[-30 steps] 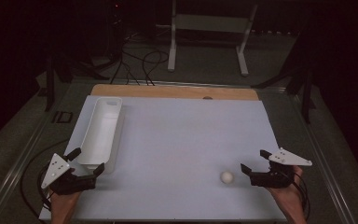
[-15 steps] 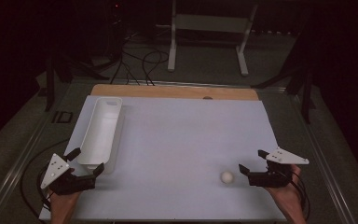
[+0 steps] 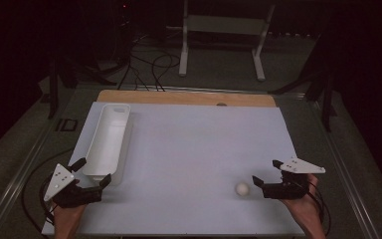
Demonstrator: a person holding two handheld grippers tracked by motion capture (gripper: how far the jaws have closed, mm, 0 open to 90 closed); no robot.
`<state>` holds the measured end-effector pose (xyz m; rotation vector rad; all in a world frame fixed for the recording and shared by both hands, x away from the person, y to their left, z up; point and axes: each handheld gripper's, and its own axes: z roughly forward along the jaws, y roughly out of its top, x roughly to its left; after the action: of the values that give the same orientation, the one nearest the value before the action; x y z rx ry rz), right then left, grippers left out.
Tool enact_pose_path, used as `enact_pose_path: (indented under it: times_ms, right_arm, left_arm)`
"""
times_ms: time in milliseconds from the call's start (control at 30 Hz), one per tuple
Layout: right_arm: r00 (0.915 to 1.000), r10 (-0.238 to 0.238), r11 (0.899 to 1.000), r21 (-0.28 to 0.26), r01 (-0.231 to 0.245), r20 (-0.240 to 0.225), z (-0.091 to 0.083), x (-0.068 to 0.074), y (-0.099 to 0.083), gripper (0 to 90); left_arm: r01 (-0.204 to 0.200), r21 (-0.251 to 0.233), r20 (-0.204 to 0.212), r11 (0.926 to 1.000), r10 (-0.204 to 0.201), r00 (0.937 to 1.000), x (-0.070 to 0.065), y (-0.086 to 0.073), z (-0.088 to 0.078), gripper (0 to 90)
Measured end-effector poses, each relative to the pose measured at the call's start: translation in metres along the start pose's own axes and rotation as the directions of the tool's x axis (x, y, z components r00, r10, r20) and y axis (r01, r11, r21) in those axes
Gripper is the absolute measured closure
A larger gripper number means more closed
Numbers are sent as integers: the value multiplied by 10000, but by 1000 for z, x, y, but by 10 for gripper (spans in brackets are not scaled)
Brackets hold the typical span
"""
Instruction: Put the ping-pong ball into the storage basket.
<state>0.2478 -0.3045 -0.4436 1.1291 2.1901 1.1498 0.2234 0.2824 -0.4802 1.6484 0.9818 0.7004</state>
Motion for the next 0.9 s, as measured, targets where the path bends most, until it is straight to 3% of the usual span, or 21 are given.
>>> enact_pose_path:
  times_ms: [900]
  right_arm:
    - [9989, -156, 9983, 562, 181, -451, 9, 4, 7, 71]
  left_arm:
    - [-59, 93, -39, 9999, 60, 10000, 0, -1, 1, 0]
